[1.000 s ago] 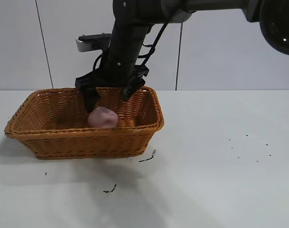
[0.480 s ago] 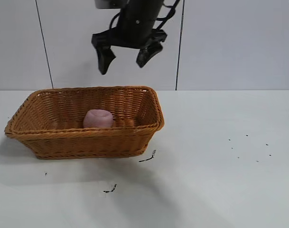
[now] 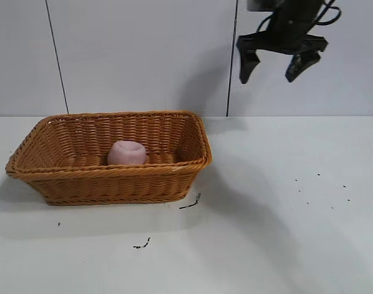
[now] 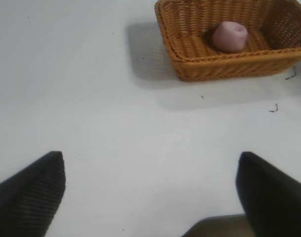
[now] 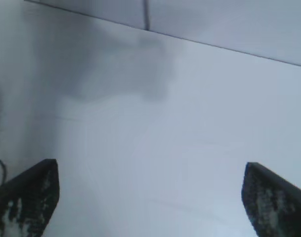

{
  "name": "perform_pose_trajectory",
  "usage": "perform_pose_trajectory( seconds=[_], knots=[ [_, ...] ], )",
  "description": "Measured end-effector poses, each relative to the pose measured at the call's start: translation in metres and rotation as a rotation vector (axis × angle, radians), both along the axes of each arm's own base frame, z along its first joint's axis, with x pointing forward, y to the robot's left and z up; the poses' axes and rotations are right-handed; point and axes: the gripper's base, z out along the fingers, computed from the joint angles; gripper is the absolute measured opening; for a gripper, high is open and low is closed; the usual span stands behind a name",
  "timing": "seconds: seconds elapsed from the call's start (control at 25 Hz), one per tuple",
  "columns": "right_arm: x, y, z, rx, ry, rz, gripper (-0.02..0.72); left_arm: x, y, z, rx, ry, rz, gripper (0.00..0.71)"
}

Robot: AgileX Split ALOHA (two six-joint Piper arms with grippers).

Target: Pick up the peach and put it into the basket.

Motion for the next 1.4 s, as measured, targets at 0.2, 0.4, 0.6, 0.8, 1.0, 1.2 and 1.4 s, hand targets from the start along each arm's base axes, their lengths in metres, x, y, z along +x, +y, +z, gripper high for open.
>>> perform_pose_trajectory(
  seconds=[0.2,0.4,0.6,0.8,1.0,1.2,1.4],
  knots=[
    [-0.016,-0.003,0.034,0.001,-0.04,-0.005,0.689,0.0,0.0,0.0,0.0,0.0,0.0,0.692],
    [-0.049,0.003,0.066,0.006,-0.037,0.0,0.689,0.0,0.0,0.0,0.0,0.0,0.0,0.692],
    [-0.111,0.005,0.099,0.026,-0.018,-0.003,0.689,0.0,0.0,0.0,0.0,0.0,0.0,0.692],
    [-0.194,0.003,0.113,0.025,0.019,-0.004,0.689,0.0,0.0,0.0,0.0,0.0,0.0,0.692],
    [-0.284,0.0,0.104,0.004,0.046,-0.005,0.689,0.0,0.0,0.0,0.0,0.0,0.0,0.692],
    [-0.366,-0.002,0.075,0.004,0.041,-0.006,0.689,0.0,0.0,0.0,0.0,0.0,0.0,0.692],
    [-0.427,-0.003,0.053,0.01,-0.167,-0.013,0.689,0.0,0.0,0.0,0.0,0.0,0.0,0.692]
  ],
)
